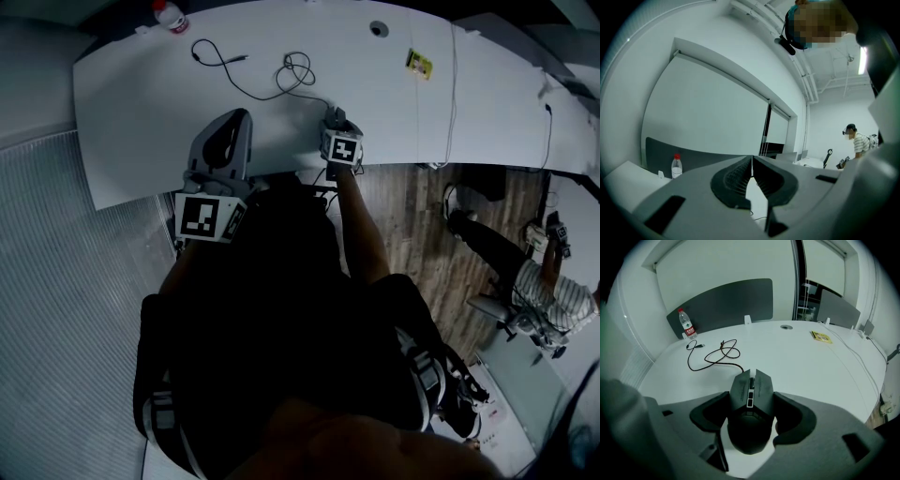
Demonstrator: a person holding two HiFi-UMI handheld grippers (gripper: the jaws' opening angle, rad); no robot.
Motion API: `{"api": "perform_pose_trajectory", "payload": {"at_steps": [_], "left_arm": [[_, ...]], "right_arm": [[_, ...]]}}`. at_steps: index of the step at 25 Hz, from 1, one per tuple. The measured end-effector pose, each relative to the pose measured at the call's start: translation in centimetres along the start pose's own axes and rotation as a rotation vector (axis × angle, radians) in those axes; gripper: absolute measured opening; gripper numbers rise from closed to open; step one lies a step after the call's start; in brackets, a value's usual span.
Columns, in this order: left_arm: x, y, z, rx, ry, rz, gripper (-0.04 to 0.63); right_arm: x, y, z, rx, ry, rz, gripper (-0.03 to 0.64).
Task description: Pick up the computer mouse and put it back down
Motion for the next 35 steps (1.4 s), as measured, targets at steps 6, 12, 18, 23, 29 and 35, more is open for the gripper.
{"api": "perform_pose_trajectory", "payload": {"at_steps": [6, 12, 18, 23, 29, 35], "left_arm": [[-0.1, 0.0, 0.0, 0.004, -0.006, -0.006, 0.012], [-0.1, 0.0, 0.1, 0.002, -0.008, -0.003, 0.011], [-0.2, -0.1, 0.3, 0.004, -0.013, -0.002, 0.011], [-0.1, 0.1, 0.4, 0.005, -0.013, -0.010, 0.011], [-0.1, 0.3, 0.6, 0.001, -0.017, -0.011, 0.012], [-0.1, 0.2, 0.6, 0.002, -0.016, -0.011, 0.012]], "right_arm": [[0.3, -0.4, 0.7, 0.030, 0.010, 0.016, 0.287], [-0.3, -0.2, 1.2, 0.013, -0.025, 0.021, 0.287], [-0.6, -0.3, 1.7, 0.022, -0.040, 0.029, 0.287], [-0.7, -0.5, 1.8, 0.038, -0.041, 0.045, 0.287], [-0.6, -0.6, 1.9, 0.024, -0.043, 0.028, 0.287], [-0.8, -0.7, 1.9, 0.020, -0.049, 0.024, 0.287]]}}
Point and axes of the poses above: the fingertips, and each gripper's own axes: z forward along the fingers, y to its right, x out of its top, the point moved 7 cm from there along -z, backward along the fingers
